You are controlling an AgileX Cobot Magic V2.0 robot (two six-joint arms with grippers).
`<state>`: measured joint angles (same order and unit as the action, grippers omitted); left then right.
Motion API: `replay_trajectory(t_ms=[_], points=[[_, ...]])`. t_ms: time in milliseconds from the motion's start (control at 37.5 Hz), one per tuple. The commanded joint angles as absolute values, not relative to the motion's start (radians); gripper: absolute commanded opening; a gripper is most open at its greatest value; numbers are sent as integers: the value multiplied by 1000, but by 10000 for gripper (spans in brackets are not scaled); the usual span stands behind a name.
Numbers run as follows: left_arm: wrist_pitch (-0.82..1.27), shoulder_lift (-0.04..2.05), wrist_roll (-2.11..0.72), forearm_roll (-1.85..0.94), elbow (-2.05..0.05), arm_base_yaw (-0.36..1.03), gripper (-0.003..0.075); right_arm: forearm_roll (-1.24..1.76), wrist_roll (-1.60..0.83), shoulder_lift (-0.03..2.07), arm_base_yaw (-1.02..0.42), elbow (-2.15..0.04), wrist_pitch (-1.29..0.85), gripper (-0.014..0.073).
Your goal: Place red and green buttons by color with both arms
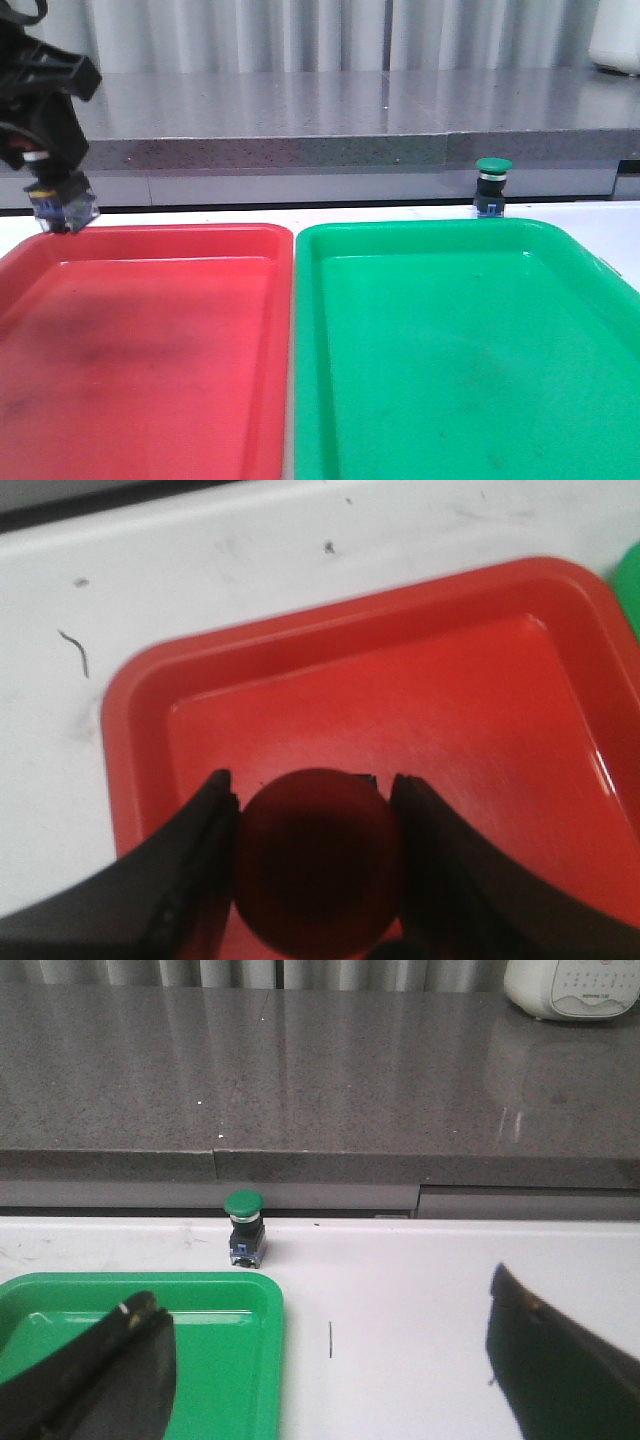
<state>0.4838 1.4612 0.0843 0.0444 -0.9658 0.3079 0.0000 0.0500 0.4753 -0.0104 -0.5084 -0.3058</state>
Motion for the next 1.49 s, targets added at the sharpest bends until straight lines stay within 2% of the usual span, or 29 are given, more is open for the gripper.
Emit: replay_trajectory(t_ms=[0,320,426,533,586,639,799,879,932,1039,1145,1199,1332,1465], points=[[376,1421,95,42,-918,359,54,-7,48,485,-6,-546,-223,644],[323,1541,95,42,-875,437,69,-7,48,485,-6,-546,-223,644],[329,1548,95,42,-875,437,215,-7,48,485,-6,-546,-223,644],[334,1548,95,15,-877,437,452,-7,48,485,-6,-546,-223,644],[341,1542,95,-16,-882,437,533,-7,48,485,-6,-546,-223,644],[345,1528,95,-25,-891,437,559,-7,48,485,-6,-546,-223,644],[345,1463,95,-25,-935,437,556,-7,48,485,-6,-546,-223,644],[345,1421,95,-11,-970,428,538,-7,48,485,-6,-546,-223,644],[348,1397,90,0,-995,414,491,-7,48,485,-6,-546,-223,644],[357,1350,88,12,-1037,366,294,-7,48,485,-6,-546,-223,644],[359,1291,88,12,-1043,295,57,-7,48,485,-6,-546,-223,644],[372,1258,88,12,-1043,249,-18,-7,48,485,-6,-546,-223,644],[367,1136,88,12,-983,128,-20,-7,48,485,-6,-546,-223,644],[248,945,88,12,-813,87,-20,-7,48,485,-6,-546,-223,644]])
